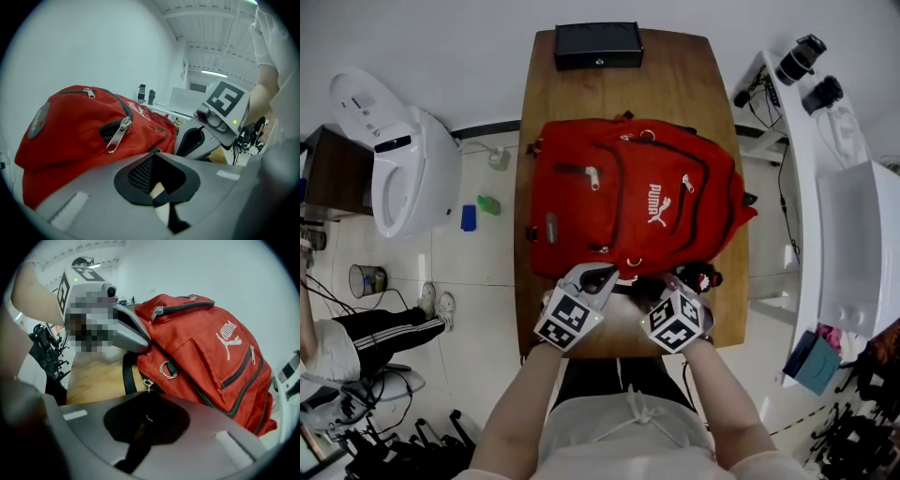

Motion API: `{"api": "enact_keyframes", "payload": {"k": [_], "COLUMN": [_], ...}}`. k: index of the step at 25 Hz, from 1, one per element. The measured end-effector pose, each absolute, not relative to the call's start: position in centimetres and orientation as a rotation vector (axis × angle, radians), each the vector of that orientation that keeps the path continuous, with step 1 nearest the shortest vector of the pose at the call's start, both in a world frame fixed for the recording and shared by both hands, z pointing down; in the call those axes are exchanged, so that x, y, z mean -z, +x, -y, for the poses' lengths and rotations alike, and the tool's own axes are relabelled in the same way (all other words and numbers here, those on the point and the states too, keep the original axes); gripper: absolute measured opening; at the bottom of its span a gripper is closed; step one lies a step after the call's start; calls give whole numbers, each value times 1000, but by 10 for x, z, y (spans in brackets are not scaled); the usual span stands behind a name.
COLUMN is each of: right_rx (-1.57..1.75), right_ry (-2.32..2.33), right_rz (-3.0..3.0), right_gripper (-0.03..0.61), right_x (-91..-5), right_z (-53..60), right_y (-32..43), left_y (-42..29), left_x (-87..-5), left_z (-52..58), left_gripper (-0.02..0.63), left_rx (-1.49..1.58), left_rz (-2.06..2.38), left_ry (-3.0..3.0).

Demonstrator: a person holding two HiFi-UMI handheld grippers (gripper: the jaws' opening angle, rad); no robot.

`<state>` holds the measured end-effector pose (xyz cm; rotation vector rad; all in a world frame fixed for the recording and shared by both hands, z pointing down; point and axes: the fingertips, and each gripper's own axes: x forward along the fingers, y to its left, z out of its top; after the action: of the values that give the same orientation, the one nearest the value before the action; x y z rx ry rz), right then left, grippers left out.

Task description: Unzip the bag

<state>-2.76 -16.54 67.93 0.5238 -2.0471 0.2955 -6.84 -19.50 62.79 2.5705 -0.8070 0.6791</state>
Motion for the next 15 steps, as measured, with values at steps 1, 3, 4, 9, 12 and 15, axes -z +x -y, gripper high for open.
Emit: {"api": "enact_keyframes", "payload": {"k": [1, 3, 4, 9, 12, 15], "right_rx": [-326, -379, -403, -454, -451, -420], "right_ry": [536, 568, 582, 628, 645, 654], "right_rz": [2040, 2020, 2014, 2008, 1976, 1948], "right_gripper": [11, 12, 12, 12, 12, 12], "right_x": [-679, -680, -680, -675, -673, -669], "right_z": [165, 163, 162, 158, 159, 162], "right_y": [-23, -13, -9, 0, 13, 37], "left_y": [-68, -67, -68, -68, -68, -68], "left_x": [-629, -630, -630, -628, -630, -630], "left_z": [194, 192, 191, 188, 188, 190], "left_gripper": [6, 6, 6, 6, 6, 6], "left_rx": [-685, -684, -681, -665, -680, -678], "left_rz": [796, 773, 761, 713, 708, 724], "left_ry": [2574, 2579, 2581, 2590, 2591, 2558]}}
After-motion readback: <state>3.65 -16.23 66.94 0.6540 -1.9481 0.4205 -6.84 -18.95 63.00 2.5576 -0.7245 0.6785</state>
